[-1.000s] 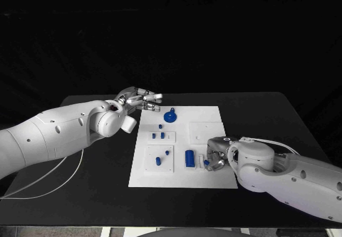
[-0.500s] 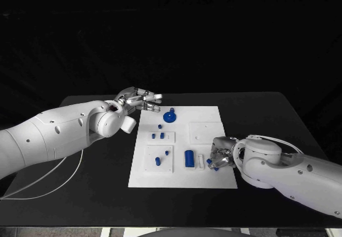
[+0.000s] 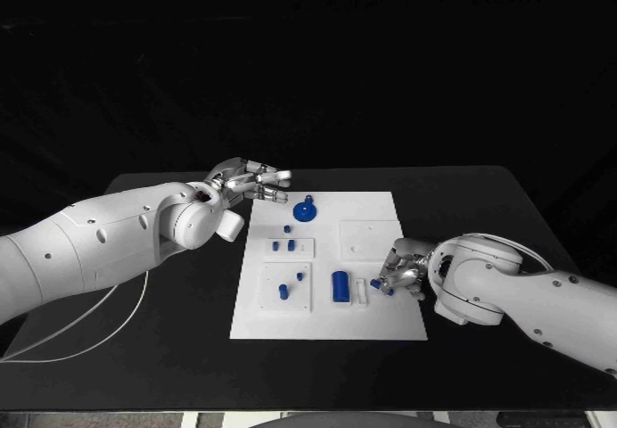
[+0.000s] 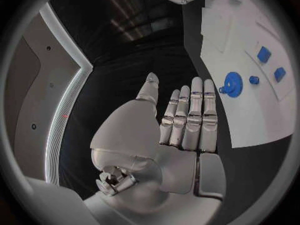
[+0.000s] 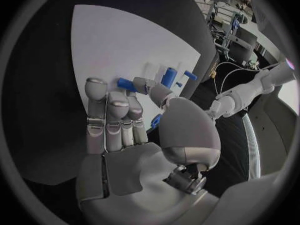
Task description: Assemble the parts on the task board
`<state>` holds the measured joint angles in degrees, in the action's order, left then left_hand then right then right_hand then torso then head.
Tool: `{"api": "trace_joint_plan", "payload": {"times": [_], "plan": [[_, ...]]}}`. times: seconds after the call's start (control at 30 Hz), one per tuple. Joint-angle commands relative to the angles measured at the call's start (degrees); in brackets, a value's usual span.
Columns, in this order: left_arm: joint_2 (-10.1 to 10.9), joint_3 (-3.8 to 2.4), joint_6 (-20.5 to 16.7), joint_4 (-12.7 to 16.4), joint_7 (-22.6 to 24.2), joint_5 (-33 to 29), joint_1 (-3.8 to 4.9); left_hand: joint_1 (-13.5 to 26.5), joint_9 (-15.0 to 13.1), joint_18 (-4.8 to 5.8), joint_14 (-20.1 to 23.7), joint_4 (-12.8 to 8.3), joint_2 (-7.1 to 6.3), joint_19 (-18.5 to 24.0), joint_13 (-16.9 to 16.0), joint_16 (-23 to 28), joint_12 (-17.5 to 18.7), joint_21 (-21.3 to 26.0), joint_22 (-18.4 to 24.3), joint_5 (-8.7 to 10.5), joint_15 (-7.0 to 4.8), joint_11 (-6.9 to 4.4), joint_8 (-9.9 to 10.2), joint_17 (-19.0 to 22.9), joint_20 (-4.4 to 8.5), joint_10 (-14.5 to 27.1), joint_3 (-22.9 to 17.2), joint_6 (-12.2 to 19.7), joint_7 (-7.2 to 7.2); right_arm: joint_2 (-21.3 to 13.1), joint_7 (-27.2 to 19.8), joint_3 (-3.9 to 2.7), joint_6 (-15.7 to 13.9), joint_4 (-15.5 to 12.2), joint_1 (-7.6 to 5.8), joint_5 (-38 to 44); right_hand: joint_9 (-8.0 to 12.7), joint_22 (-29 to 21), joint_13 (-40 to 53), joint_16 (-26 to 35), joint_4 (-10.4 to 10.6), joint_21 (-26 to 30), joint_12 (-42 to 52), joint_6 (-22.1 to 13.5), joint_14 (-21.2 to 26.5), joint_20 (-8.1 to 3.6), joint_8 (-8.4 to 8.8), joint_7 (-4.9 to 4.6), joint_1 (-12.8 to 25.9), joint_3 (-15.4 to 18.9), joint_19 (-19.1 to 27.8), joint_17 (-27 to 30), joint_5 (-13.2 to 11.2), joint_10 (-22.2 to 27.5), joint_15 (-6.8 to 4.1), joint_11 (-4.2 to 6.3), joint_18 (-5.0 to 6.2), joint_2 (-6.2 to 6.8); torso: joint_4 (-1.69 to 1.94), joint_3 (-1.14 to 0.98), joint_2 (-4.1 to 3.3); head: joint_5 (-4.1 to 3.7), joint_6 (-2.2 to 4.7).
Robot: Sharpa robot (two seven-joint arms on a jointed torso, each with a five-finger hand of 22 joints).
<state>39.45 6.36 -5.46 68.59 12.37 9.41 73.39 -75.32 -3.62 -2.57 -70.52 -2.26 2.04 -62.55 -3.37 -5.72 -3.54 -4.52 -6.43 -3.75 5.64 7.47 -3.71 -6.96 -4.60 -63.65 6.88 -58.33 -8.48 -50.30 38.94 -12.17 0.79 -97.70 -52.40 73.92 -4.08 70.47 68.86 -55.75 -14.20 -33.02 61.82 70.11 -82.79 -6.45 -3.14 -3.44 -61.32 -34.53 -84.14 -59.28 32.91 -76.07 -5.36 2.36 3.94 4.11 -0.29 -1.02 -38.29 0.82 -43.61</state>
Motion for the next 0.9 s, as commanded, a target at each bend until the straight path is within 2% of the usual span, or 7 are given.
{"api": "trace_joint_plan", "payload": {"times": [0.03, 0.27, 0.53, 0.7, 0.9], "plan": [[-0.1, -0.04, 0.7, 0.1, 0.3, 0.3, 0.01, 0.0, 0.0, 0.39, 0.5, 0.2, 0.42, 0.1, 0.0, -0.2, 0.0, -0.3, 0.0, 0.33, -0.04, 0.04, 0.1, 0.0, -0.11, 0.2, -0.1, 0.5, -0.02, 0.1, 1.7, -0.12, -1.6, 0.1, 0.18, -6.7, -0.2, -0.1, 0.1, 0.2, 0.1, 0.2, -0.2, 0.5, -0.2, -0.34, -0.52, 0.02, 0.2, 0.6, -2.5, 0.1, -0.3, 0.4, -0.18, 0.06, 0.57, -0.14, -0.04, 0.04, 0.02, 0.02, 0.01], [-0.1, -0.03, 0.7, 0.1, 0.3, 0.4, 0.02, 0.0, 0.0, 0.39, 0.5, 0.2, 0.44, 0.1, -0.1, -0.2, 0.0, -0.3, 0.0, 0.36, -0.05, 0.02, 0.0, 0.0, -0.09, 0.2, -0.1, 0.4, 0.02, 0.9, 1.8, -0.27, -0.1, 0.7, 0.18, -9.9, -0.2, -0.2, 0.0, 0.2, -0.1, 0.1, -0.2, 0.7, -0.2, -0.38, -0.52, 0.07, 0.3, 0.6, -2.5, 0.1, 0.3, 0.3, -0.22, 0.11, 0.54, -0.22, -0.13, 0.05, 0.0, -0.11, 0.08], [-0.2, -0.03, 0.8, 0.2, 0.2, 0.4, 0.03, 0.0, 0.0, 0.39, 0.5, 0.2, 0.44, 0.1, -0.1, -0.2, 0.0, -0.3, 0.0, 0.36, -0.05, 0.02, 0.0, 0.0, -0.09, 0.2, -0.1, 0.4, 0.02, 1.6, 2.1, 0.0, 0.0, 1.3, 0.18, -9.1, -0.2, -0.3, 0.0, 0.3, -0.2, 0.2, -0.3, 0.9, -0.2, -0.39, -0.52, 0.13, 0.3, 0.8, -2.5, 0.1, 0.2, 0.3, -0.22, 0.13, 0.49, -0.37, -0.07, 0.0, 0.03, -0.16, 0.14], [-0.2, -0.03, 0.9, 0.1, 0.2, 0.4, 0.03, 0.0, 0.0, 0.39, 0.5, 0.2, 0.44, 0.1, -0.1, -0.2, 0.0, -0.3, 0.0, 0.36, -0.05, 0.02, 0.0, 0.0, -0.09, 0.2, -0.1, 0.4, 0.02, 1.9, 2.3, 0.06, -0.6, 1.5, 0.18, -7.6, -0.3, -0.4, -0.2, 0.3, 0.0, 0.3, -0.5, 1.1, -0.2, -0.38, -0.52, 0.26, 0.2, 1.9, -2.5, 0.2, -1.8, 0.2, -0.22, 0.18, 0.42, -0.63, -0.03, -0.02, 0.04, -0.12, 0.16], [-0.2, -0.03, 0.9, 0.1, 0.2, 0.4, 0.03, 0.0, 0.0, 0.39, 0.5, 0.2, 0.44, 0.1, -0.1, -0.2, 0.0, -0.3, 0.0, 0.36, -0.05, 0.02, 0.0, 0.0, -0.09, 0.2, -0.1, 0.4, 0.02, 2.3, 2.6, 0.08, -0.8, 1.8, 0.18, -6.0, -0.4, -0.7, -0.5, 0.3, 0.8, 0.3, -0.7, 1.5, -0.3, -0.38, -0.53, 0.54, 0.0, 3.9, -2.5, 0.2, -5.5, 0.0, -0.23, 0.26, 0.29, -1.05, -0.09, -0.02, 0.02, -0.06, 0.16]]}}
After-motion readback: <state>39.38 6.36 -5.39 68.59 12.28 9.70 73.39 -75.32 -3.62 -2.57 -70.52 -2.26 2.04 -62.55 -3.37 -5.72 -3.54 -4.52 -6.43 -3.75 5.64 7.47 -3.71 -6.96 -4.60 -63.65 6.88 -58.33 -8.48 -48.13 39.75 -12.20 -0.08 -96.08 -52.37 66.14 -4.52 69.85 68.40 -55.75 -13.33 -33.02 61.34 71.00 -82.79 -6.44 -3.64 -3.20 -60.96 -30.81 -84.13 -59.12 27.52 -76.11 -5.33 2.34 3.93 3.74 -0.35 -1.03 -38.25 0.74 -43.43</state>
